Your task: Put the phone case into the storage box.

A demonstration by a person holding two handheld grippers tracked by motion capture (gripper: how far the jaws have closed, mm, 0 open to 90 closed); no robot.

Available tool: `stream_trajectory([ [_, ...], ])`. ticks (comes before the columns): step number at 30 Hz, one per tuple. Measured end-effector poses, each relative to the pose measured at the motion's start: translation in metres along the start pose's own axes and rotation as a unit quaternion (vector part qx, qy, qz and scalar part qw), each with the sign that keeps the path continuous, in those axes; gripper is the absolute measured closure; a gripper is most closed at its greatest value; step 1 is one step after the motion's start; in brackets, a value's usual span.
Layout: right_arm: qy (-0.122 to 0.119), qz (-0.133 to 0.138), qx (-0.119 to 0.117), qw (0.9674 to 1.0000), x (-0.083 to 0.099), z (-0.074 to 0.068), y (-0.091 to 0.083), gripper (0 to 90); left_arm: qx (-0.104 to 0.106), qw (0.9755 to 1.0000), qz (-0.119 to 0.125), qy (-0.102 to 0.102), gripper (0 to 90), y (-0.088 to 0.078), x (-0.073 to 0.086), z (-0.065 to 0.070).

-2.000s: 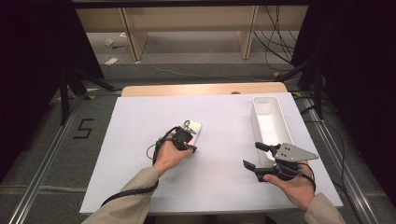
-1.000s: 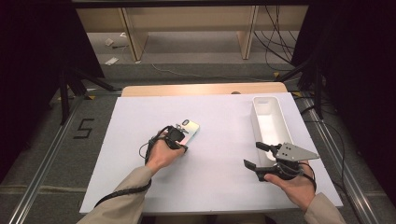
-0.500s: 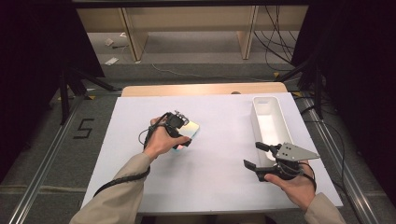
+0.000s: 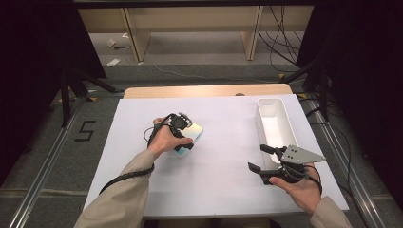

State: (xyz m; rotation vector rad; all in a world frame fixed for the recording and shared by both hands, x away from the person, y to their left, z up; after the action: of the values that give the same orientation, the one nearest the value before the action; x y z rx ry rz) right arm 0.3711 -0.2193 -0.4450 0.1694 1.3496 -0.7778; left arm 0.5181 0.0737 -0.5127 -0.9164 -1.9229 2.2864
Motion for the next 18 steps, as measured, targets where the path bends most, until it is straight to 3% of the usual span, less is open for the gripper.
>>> stream_trajectory([
  [8, 0.000, 0.000, -0.001, 1.0000, 0.0002, -0.0002, 0.0003, 22.8, -0.011, 0.9998, -0.016, 0.002, 3.5, 0.0047, -0.0001, -0.0048],
  [18, 0.002, -0.002, 0.000, 1.0000, 0.0007, 0.0002, 0.0004, 22.8, -0.009, 0.9995, -0.031, -0.003, 5.1, 0.0087, 0.0006, -0.0073],
])
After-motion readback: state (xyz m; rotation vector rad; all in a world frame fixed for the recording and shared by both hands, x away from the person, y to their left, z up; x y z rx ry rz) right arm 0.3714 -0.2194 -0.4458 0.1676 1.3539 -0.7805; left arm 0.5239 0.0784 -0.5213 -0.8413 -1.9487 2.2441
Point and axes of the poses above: each handheld gripper's, and its own axes: y roughly forward along the jaws, x roughly out of its underside, z roughly to its right, the point moved 6 cm from there along y, roughly forward along the jaws, and after that the axes turned 15 degrees about -y, right-handed, at the moved point
